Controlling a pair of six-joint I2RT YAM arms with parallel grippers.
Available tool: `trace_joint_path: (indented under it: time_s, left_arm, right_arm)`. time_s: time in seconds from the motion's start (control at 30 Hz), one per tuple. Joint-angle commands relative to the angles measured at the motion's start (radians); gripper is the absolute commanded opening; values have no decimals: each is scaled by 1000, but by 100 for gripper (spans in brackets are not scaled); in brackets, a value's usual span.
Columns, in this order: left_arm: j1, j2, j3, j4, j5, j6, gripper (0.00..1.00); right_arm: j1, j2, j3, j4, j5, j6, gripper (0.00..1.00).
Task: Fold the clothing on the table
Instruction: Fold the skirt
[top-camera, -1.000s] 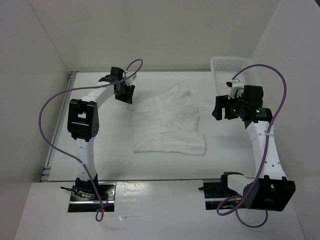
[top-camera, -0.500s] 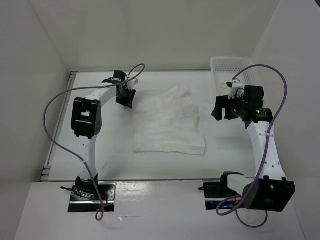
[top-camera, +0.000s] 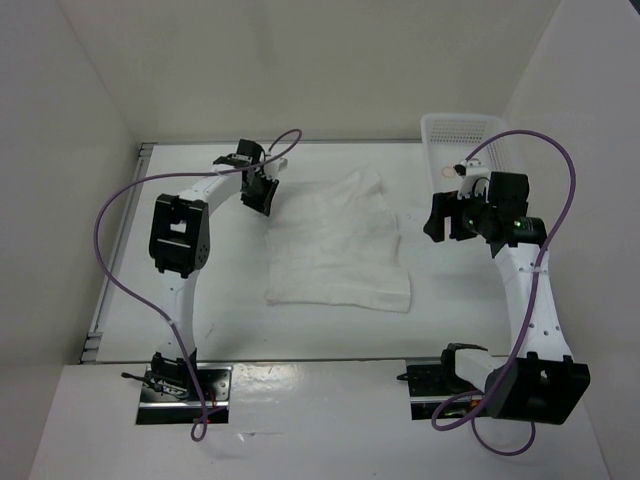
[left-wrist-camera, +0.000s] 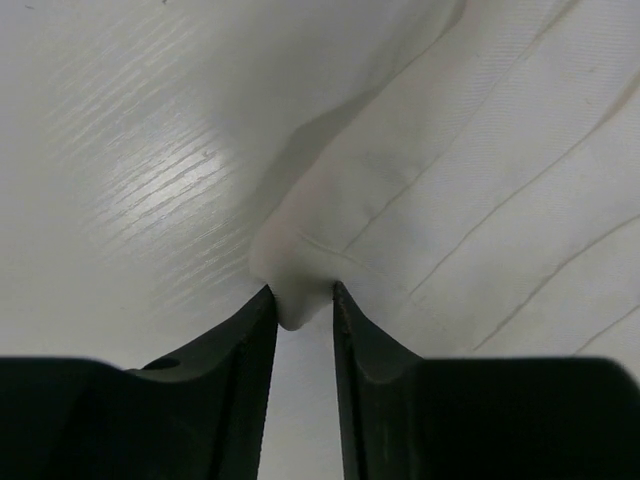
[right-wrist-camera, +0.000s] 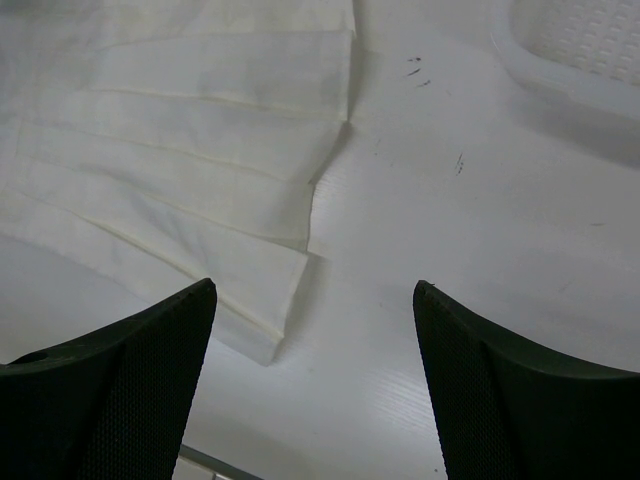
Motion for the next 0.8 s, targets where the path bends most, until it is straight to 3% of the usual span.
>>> trace_joint_path:
  time_s: [0.0, 0.17, 0.3, 0.5, 0.77]
  left_arm:
    - [-7, 22, 11, -25, 37, 25, 34]
    - [-7, -41, -60, -25, 46, 46, 12]
    - [-17, -101, -147, -16, 37, 80, 7]
    - [-46, -228, -299, 19, 2, 101, 7]
    - [-90, -273, -341, 28, -38, 101, 10]
  right_arm:
    - [-9, -27, -10, -12, -20, -12, 84]
    - [-9, 11, 11, -12, -43, -21, 84]
    - [-9, 49, 34, -12, -64, -30, 84]
    - [141, 166, 123, 25, 49, -30, 83]
    - [343, 567, 424, 105, 150, -30, 82]
